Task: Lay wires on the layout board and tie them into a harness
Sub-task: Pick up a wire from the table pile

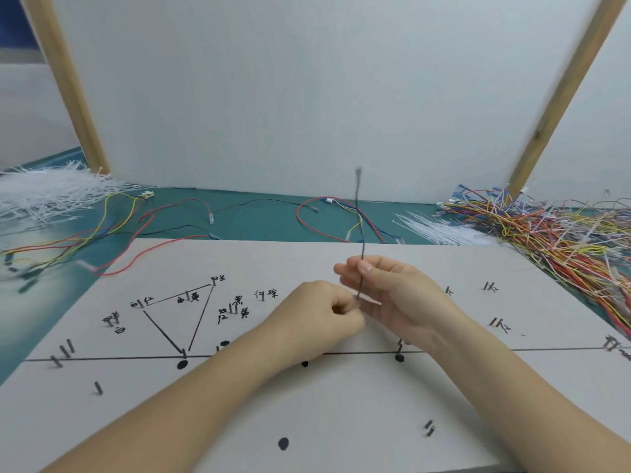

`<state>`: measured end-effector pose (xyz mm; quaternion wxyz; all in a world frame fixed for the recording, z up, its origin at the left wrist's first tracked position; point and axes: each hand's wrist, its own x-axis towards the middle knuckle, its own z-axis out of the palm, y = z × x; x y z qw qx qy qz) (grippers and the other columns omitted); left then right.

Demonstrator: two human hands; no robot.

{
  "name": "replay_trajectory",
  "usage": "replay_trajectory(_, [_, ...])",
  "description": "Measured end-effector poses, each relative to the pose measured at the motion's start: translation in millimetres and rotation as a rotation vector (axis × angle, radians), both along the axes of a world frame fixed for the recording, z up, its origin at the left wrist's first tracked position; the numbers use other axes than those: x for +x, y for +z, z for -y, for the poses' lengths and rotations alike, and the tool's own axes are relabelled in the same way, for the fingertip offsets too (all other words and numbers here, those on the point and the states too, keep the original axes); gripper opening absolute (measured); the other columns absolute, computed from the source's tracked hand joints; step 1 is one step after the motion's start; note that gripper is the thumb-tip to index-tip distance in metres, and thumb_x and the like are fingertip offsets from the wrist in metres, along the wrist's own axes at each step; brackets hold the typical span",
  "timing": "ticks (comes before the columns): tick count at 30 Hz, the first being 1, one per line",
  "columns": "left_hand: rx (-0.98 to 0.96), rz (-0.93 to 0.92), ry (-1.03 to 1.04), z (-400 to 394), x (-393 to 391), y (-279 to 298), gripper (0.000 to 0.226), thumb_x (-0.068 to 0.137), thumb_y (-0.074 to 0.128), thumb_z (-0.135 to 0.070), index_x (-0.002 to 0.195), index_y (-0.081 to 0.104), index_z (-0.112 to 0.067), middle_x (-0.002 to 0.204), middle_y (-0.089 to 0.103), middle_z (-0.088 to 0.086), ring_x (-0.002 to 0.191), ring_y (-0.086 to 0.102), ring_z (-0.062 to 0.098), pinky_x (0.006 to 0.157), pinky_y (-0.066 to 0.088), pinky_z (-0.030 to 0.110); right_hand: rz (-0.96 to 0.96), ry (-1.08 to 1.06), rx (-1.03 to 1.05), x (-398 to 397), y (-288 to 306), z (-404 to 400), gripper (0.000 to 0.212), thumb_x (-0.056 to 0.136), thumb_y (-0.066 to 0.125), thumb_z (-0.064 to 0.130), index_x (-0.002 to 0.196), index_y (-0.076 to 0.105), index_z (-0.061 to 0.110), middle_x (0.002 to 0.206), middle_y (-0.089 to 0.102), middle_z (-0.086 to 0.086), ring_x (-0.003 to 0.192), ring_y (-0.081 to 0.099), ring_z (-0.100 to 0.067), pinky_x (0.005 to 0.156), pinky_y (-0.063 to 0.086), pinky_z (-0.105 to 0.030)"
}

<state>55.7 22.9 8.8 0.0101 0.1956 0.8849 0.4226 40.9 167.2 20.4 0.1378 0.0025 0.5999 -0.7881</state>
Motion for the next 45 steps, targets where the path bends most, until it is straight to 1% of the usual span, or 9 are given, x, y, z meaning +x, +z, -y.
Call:
replay_trajectory(3, [-0.099,-0.007,-0.117,2,6,10,0.024,0.066,0.047,-0.03,0.052,0.037,-0.014,0.049,0.031,-0.005,0.048,0.027,0.012,0.049,0.026,0.027,0.0,-0.081,-0.038,-7,7,-14,0.016,0.091,0.054,0.009,0.081,0.065,0.012,0.076,0.073,0.001,0.06,0.061,-0.006,0.054,0.05,-0.017])
replay_trajectory(8, [-0.108,0.336,-0.445,3,19,20,0.021,0.07,0.047,-0.028,0.049,0.05,-0.023,0.052,0.045,-0.008,0.05,0.038,0.011,0.05,0.031,0.02,-0.01,-0.213,-0.223,-16,20,-35,0.031,0.086,0.056,0.005,0.061,0.073,0.011,0.064,0.068,-0.001,0.053,0.063,-0.005,0.048,0.05,-0.011])
replay_trajectory(11, [0.006,0.41,-0.364,6,13,23,0.015,0.075,0.049,-0.03,0.069,0.063,-0.029,0.06,0.056,-0.013,0.049,0.047,0.004,0.045,0.037,0.014,-0.046,-0.226,-0.227,-18,21,-39,0.023,0.076,0.062,0.009,0.057,0.073,0.013,0.059,0.064,0.0,0.055,0.063,-0.005,0.051,0.051,-0.011])
replay_trajectory(14, [0.21,0.369,-0.188,7,4,19,0.013,0.091,0.055,-0.026,0.091,0.064,-0.016,0.071,0.06,-0.008,0.053,0.05,0.004,0.048,0.041,0.017,-0.078,-0.18,-0.19,-18,19,-35,0.015,0.068,0.064,0.013,0.056,0.073,0.014,0.059,0.064,0.0,0.055,0.063,-0.005,0.055,0.052,-0.012])
replay_trajectory(18, [0.226,0.199,-0.158,7,5,16,0.025,0.096,0.048,-0.019,0.081,0.068,-0.023,0.054,0.054,-0.018,0.05,0.045,-0.003,0.052,0.034,0.008,-0.057,-0.16,-0.186,-16,18,-32,0.014,0.067,0.065,0.013,0.055,0.073,0.014,0.058,0.064,0.0,0.052,0.062,-0.005,0.052,0.052,-0.014])
replay_trajectory(22, [0.152,0.153,-0.128,6,5,16,0.025,0.098,0.044,-0.016,0.093,0.068,-0.019,0.038,0.046,-0.028,0.046,0.046,-0.014,0.049,0.032,0.003,-0.045,-0.197,-0.263,-17,19,-35,0.002,0.065,0.065,0.01,0.063,0.066,0.01,0.059,0.062,0.001,0.052,0.061,-0.004,0.053,0.052,-0.014])
replay_trajectory(29, [0.203,0.271,-0.079,13,-1,16,0.022,0.091,0.058,-0.016,0.084,0.069,-0.034,0.055,0.059,-0.018,0.05,0.049,-0.007,0.05,0.035,0.005,-0.12,-0.232,-0.162,-18,17,-40,0.021,0.078,0.062,0.001,0.061,0.064,0.012,0.054,0.059,0.003,0.051,0.06,-0.006,0.053,0.053,-0.015])
replay_trajectory(36, [0.256,0.286,0.024,23,-10,12,0.007,0.084,0.068,-0.02,0.08,0.072,-0.016,0.053,0.061,-0.008,0.044,0.044,0.006,0.044,0.034,0.012,-0.116,-0.143,-0.223,-20,20,-46,0.012,0.067,0.064,0.007,0.066,0.071,0.016,0.062,0.061,0.003,0.056,0.061,-0.007,0.057,0.053,-0.016])
replay_trajectory(45, [0.211,0.241,0.085,28,-14,8,0.011,0.085,0.067,-0.017,0.074,0.068,-0.017,0.052,0.061,-0.007,0.044,0.047,0.007,0.044,0.037,0.015,-0.229,-0.051,-0.168,-18,27,-60,0.015,0.068,0.065,0.006,0.075,0.076,0.014,0.077,0.071,-0.003,0.067,0.067,-0.009,0.062,0.054,-0.017])
